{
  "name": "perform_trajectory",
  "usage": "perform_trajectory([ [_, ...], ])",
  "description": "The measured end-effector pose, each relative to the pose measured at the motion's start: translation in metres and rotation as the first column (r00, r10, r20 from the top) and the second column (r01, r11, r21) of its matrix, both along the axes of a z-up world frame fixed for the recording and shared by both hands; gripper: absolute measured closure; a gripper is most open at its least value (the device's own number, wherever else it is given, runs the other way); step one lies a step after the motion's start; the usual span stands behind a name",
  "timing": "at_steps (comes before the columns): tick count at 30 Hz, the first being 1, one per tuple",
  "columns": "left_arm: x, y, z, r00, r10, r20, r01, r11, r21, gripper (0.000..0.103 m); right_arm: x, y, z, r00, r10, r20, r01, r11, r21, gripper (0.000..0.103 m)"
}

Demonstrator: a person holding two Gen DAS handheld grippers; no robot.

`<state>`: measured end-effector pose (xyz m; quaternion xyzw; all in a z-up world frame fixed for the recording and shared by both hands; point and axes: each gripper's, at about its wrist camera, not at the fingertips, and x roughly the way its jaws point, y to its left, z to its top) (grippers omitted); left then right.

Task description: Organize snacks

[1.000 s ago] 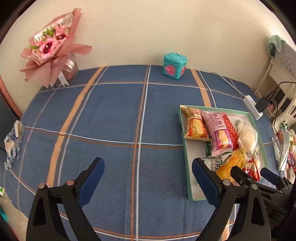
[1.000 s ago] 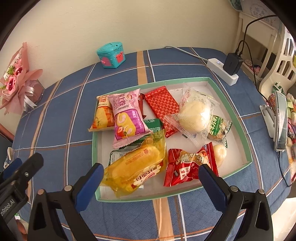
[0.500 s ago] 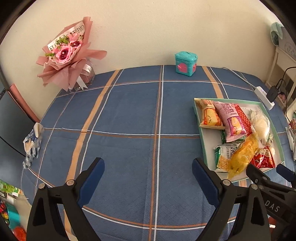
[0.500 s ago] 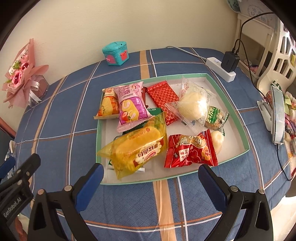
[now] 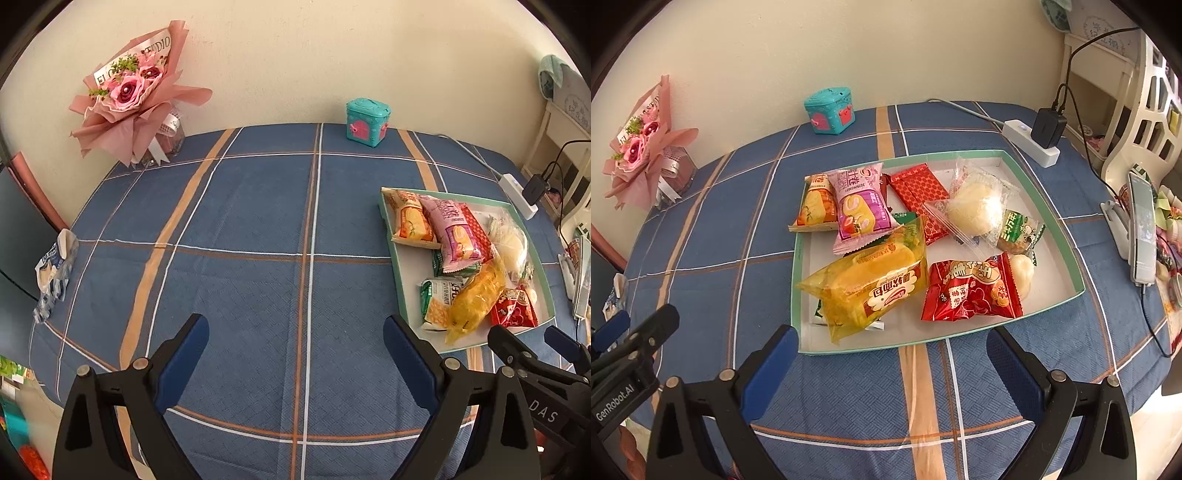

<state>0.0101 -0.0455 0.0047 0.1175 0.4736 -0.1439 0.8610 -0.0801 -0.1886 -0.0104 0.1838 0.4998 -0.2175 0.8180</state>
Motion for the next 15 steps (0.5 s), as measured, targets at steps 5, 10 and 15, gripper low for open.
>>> perform_trajectory([
  [5,0.0016,0.0022,0.0000,1.000,0.009,-0.003,-0.009,1.000,-0.002,0.007,0.0004,0.0009,0.0007,1.000,0.005,0.001,-0.005,1.000,-0.003,0.000],
  [10,0.0032,0.0050,-0.0008,1.000,0.012,-0.008,-0.012,1.000,-0.002,0.007,0.0020,0.0027,0.0014,1.000,0.008,0.000,-0.008,1.000,-0.005,0.000],
  [15,0.0049,0.0072,-0.0019,1.000,0.017,-0.012,-0.017,1.000,0.003,0.007,0.0037,0.0049,0.0006,1.000,0.014,-0.004,-0.014,1.000,-0.005,0.000],
])
